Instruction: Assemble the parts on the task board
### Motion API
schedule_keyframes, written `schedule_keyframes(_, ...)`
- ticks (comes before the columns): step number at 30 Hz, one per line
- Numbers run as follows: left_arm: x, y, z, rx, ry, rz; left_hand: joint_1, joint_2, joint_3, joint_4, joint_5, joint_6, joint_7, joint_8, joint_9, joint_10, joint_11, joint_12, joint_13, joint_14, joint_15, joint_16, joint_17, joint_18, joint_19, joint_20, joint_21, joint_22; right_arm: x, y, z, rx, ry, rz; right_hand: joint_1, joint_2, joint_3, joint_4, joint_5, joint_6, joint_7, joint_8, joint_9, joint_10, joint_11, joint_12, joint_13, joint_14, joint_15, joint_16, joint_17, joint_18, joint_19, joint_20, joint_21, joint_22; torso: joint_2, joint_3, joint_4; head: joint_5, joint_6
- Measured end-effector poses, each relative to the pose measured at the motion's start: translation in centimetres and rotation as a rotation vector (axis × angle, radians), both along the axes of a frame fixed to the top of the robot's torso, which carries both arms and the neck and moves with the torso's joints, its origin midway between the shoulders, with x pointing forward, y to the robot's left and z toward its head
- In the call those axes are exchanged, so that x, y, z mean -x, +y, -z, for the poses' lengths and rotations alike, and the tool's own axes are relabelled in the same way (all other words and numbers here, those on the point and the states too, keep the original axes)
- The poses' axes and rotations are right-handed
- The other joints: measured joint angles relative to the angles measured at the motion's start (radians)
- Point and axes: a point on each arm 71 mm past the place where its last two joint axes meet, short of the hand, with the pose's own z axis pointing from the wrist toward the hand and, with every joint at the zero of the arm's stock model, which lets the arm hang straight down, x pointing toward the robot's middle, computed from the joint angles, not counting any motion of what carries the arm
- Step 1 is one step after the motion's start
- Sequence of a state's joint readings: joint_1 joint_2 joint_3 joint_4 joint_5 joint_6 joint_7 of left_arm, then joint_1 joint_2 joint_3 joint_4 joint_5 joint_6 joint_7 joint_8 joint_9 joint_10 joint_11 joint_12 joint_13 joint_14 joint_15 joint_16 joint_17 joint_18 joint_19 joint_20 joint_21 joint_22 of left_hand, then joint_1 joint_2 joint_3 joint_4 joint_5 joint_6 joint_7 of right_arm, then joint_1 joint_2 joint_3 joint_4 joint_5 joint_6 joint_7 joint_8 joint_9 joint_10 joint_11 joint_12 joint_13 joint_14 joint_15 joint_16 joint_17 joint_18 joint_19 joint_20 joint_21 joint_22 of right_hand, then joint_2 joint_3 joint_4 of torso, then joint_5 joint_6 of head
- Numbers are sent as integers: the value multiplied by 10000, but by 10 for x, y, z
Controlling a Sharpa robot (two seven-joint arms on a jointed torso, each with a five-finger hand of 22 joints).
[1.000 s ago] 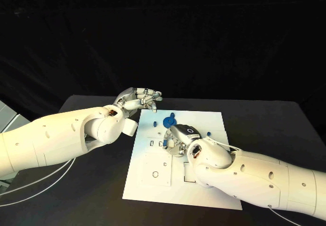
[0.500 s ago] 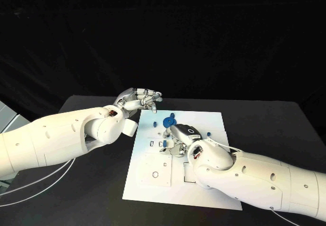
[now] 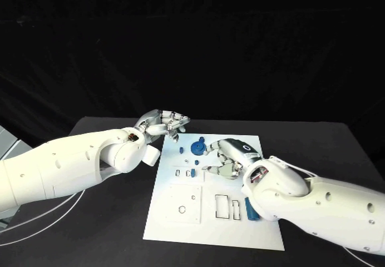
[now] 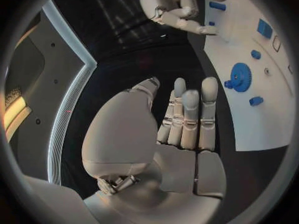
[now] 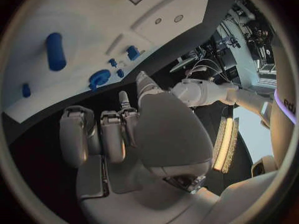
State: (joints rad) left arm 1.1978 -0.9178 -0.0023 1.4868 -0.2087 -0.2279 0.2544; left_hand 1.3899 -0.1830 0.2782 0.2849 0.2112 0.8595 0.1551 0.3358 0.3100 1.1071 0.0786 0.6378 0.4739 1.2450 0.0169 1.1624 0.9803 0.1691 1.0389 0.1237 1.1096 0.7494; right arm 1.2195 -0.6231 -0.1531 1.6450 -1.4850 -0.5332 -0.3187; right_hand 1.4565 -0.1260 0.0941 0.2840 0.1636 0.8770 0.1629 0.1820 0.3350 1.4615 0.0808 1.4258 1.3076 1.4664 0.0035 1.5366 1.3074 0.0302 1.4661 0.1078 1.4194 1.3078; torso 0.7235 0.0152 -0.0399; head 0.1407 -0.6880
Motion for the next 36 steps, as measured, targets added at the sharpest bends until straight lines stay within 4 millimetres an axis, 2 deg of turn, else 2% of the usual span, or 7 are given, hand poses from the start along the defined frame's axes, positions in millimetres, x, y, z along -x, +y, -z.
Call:
schedule_keyframes(3,0,-1,4,-849,228,293,-127,76,-175,20,0,365,-222,674,599,-230,-218,1791,1215,1772,-208,2339,2709,-407,1414,-200,1447,2072,-6,-22,-12,-426,394,-124,177,-2,137,-66,180,105,-34,140,40,0,0,7,0,0,0,0,0,-1,0,0,-54,-1,-62,-18,-37,-17,14)
schedule_keyframes(7,3,-1,9,-2123,687,754,-424,336,-280,69,40,560,-392,1320,1426,1002,-400,4792,4278,2187,-366,3530,3268,-762,2689,-394,2642,3989,-11,-52,-28,-1051,983,-186,243,-20,139,-68,207,108,-37,195,55,0,0,31,-1,0,0,0,0,-1,0,0,-157,-1,-154,-13,-95,35,-58)
schedule_keyframes(10,5,-3,12,-3217,1182,1220,-1117,475,-491,81,40,538,-413,1551,1859,1352,-446,5543,5125,2187,-366,3671,3278,-781,2944,-448,2886,4396,-15,-74,-38,-1478,1305,-22,243,-20,139,-68,207,108,-37,194,55,0,0,31,0,0,0,0,0,0,0,0,-157,-1,-210,6,-112,86,-112)
schedule_keyframes(14,6,-11,18,-4874,1931,1938,-1934,774,-742,89,40,460,-438,1615,2208,1348,-443,5641,5214,2187,-366,3671,3278,-781,2944,-448,2912,4467,-22,-97,-49,-1960,1539,333,243,-20,139,-68,207,171,-28,194,55,-29,-31,31,0,0,0,0,0,-1,0,0,-157,-2,-271,32,-112,134,-184)
schedule_keyframes(19,6,-26,26,-7202,2407,2796,-2174,851,-898,100,40,411,-463,1775,2469,1349,-444,5641,5256,2186,-366,3671,3278,-781,2944,-448,2912,4475,-33,-118,-54,-2368,1770,846,243,-21,194,-13,515,170,-28,270,70,-37,-38,31,0,0,0,-61,-1,-1,0,-1,-237,-2,-324,51,-83,120,-239)
schedule_keyframes(24,2,-31,30,-8816,2550,3034,-2246,880,-977,104,40,411,-464,1933,2705,1309,-483,5641,5260,2221,-401,3671,3277,-780,2943,-448,2912,4475,-38,-125,-54,-2556,1934,1047,243,-20,194,-13,554,170,-29,270,69,-74,-75,31,0,0,0,-61,-1,-1,0,-1,-244,-3,-350,85,-78,109,-253)
schedule_keyframes(36,-10,-43,28,-10485,2483,3188,-2570,1018,-1155,117,40,376,-574,2195,3227,1273,-519,5702,5313,2219,-472,3671,3276,-780,2955,-460,2912,4509,-41,-130,-54,-2653,2060,1249,202,-61,194,-13,650,170,-29,310,69,-73,-75,-9,0,0,-1,-61,7,-1,0,-1,-283,-4,-329,74,-76,-23,-278)
